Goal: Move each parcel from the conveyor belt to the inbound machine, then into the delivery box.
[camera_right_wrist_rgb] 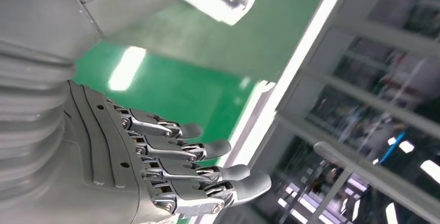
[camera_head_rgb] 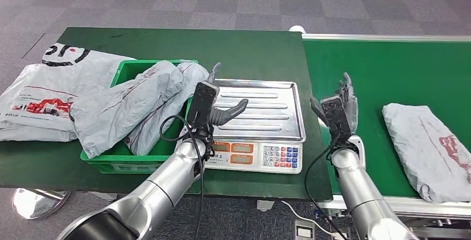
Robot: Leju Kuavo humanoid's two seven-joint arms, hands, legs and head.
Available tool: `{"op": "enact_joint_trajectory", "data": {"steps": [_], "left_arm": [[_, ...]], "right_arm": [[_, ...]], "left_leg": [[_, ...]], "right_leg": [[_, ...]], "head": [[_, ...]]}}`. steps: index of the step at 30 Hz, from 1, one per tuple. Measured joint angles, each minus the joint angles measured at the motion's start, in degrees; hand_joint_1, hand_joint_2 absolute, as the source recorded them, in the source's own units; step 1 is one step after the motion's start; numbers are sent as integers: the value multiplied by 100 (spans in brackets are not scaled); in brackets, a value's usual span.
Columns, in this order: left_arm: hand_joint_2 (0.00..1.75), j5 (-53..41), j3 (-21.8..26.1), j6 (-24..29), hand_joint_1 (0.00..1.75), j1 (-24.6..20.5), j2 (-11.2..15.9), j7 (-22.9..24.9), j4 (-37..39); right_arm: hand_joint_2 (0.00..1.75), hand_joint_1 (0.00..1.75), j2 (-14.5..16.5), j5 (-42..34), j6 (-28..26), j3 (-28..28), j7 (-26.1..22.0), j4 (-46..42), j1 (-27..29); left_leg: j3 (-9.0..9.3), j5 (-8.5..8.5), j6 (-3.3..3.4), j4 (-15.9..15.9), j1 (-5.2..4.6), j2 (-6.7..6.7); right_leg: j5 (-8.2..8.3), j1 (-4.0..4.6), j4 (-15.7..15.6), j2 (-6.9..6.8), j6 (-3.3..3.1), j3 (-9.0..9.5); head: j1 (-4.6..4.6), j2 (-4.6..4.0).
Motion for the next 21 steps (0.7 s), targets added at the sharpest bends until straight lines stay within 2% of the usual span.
{"op": "enact_joint_trajectory", "data": {"steps": [6,10,12,17,21], "left_arm": [[175,54,0,75,0,7,42,50,20],[175,127,0,119,0,64,99,51,30],[175,92,0,173,0,87,120,13,30],[175,-9,0,314,0,142,168,-33,26],[175,-17,1,343,0,191,197,-33,15]], "right_arm": [[175,0,-294,603,-614,-186,119,352,191],[175,0,-495,1469,-803,-448,249,559,370],[175,0,-528,2025,-815,-662,383,621,428],[175,0,-519,4250,-817,-1602,807,710,537],[175,0,-489,5009,-817,-2245,965,764,589]], "left_leg": [[-1,-2,1,0,-1,-2],[-2,-4,1,0,-2,-1],[-1,-4,1,0,-1,0],[-3,-4,2,0,-1,-3],[-3,-4,2,0,-1,-2]], "right_leg": [[-1,-1,-2,-2,1,1],[-1,-1,-2,-1,1,1],[-1,-1,-2,0,1,0],[-1,-1,-1,-5,2,1],[-1,-1,-1,-3,2,2]], "head": [[0,0],[1,0],[1,0],[0,0],[1,0]]}}
